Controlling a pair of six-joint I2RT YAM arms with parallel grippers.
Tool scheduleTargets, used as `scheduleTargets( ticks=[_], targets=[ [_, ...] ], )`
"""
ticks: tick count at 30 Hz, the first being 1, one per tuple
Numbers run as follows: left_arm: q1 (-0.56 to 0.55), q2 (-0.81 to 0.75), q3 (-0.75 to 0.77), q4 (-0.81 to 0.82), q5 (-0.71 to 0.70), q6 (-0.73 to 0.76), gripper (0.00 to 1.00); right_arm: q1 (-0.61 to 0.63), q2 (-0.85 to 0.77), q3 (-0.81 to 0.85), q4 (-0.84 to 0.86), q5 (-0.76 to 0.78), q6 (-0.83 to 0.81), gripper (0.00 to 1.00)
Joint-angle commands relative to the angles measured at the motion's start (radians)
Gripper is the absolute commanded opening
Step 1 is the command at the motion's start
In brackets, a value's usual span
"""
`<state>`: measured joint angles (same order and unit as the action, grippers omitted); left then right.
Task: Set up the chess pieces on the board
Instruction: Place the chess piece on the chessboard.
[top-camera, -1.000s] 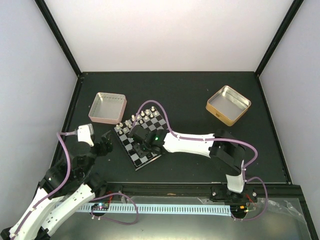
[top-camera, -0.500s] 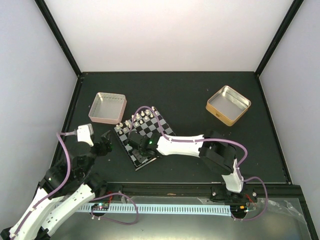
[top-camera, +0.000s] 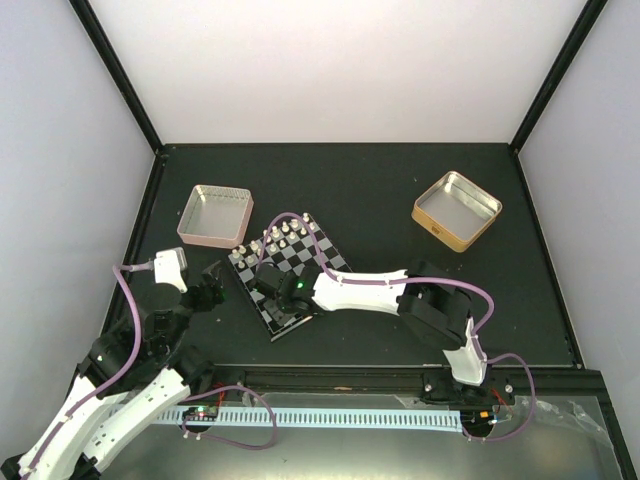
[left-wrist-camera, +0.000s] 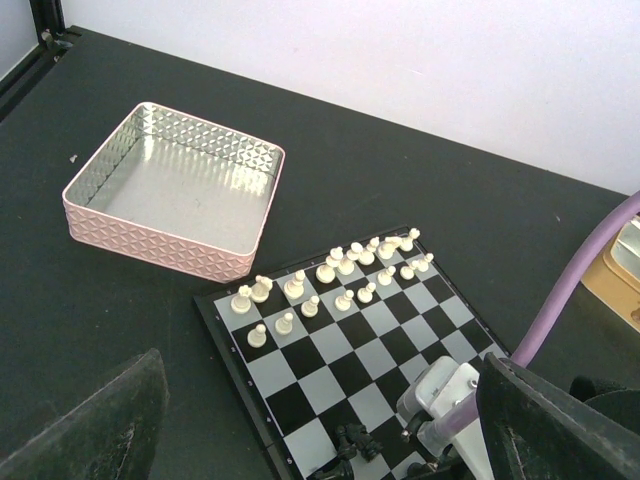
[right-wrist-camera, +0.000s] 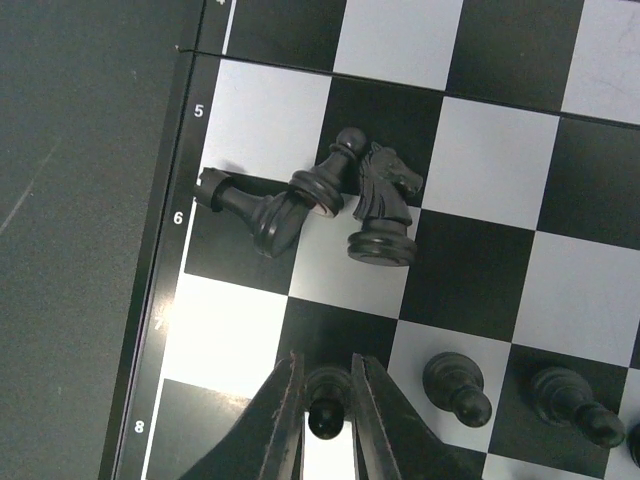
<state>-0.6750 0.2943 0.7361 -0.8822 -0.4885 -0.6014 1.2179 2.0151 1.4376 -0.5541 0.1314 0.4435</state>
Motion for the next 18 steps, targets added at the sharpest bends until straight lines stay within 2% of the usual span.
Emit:
scheduleTargets(
  ticks=[1, 11, 18],
  targets=[
    [0.005, -0.008, -0.001, 0.018, -0.016, 0.012, 0.86, 0.007, 0.033, 0.035, 0.008, 0.024, -0.009, 0.15],
    [0.005, -0.009, -0.002, 0.018, -0.013, 0.012, 0.86, 0.005, -0.002, 0.039, 0.021, 0.045, -0.003, 0.15],
    [0.005, -0.015, 0.0, 0.016, -0.017, 0.009, 0.86, 0.006, -0.011, 0.05, 0.023, 0.087, 0.01, 0.23]
  ],
)
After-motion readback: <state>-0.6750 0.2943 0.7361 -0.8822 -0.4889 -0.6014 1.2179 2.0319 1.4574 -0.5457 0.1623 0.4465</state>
